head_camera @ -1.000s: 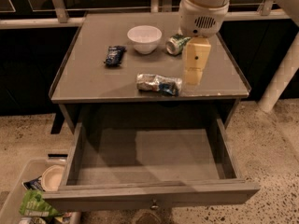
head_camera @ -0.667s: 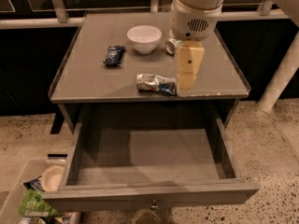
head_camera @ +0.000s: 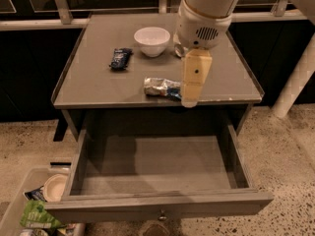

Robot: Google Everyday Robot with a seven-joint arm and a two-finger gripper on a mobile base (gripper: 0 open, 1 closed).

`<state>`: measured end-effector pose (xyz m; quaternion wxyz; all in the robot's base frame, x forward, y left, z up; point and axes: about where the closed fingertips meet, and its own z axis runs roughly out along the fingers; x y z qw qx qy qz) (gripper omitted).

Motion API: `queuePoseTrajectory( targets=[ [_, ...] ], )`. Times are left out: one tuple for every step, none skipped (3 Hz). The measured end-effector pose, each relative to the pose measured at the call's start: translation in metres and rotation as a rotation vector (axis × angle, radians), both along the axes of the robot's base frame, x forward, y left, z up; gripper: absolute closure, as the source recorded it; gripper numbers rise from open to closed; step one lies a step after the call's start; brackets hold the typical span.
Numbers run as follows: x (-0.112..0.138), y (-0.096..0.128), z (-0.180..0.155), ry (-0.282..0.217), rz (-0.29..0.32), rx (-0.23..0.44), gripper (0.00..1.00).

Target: Place redbull can into top drawer

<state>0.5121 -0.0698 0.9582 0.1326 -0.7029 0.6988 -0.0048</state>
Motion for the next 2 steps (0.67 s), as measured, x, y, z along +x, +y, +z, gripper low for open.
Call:
queuePoseTrajectory(
  targets=[
    [0.017,0.0,-0.021,-0.008,0.003,0.012,0.0],
    [0.046,0.02,-0.049,-0.011,0.049,0.052,0.0]
  ],
)
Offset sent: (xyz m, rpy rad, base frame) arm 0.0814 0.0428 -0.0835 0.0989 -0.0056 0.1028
